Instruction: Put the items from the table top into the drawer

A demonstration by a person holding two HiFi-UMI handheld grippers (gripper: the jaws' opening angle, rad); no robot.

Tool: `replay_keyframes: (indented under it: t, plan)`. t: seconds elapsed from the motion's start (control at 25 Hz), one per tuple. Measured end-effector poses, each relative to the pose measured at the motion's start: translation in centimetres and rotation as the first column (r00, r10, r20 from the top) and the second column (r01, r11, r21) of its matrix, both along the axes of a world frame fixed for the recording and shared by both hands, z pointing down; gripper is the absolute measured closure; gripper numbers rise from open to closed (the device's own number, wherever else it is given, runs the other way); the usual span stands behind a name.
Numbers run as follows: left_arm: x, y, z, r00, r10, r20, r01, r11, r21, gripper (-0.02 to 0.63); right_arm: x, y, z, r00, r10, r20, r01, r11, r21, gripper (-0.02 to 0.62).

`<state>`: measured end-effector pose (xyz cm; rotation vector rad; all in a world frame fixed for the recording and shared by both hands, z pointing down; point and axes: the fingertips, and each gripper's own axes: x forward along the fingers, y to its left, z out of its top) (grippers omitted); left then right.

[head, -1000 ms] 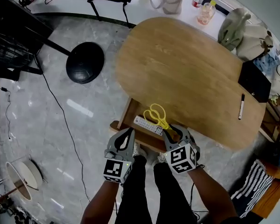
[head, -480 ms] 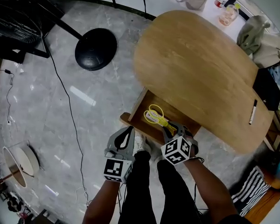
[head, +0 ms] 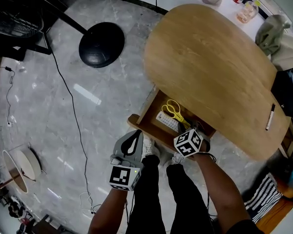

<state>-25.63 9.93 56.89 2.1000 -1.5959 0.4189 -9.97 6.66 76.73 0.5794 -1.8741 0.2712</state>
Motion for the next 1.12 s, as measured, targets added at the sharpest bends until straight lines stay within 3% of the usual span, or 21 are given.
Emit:
replay_keyframes:
  t: [0.72,0.8,1.12]
  plan:
    - [-0.5,-1.3,1.9,0.999,0.048,-0.007,-0.048,0.998,-0.028,0.588,0.4,-1.5,2.9,0.998,0.01,-0.062,-0.009,1.0,0.005,0.485]
    - [-0.5,-1.6,2.0,0.998,0.056,-0.009,-0.056,0.998,-0.03,0.588,0.5,-1.5,2.7,0.997,0.01,-0.07,-0.01,1.0,0.005,0.445]
    - [0.1,-3.5,0.6,0.992,0.125,-0.015,-0.125,0.992,-0.018,0.588,0.3,0.1,-1.7,1.0,0.015,0.009,-0.015,1.0,-0.006,0.431]
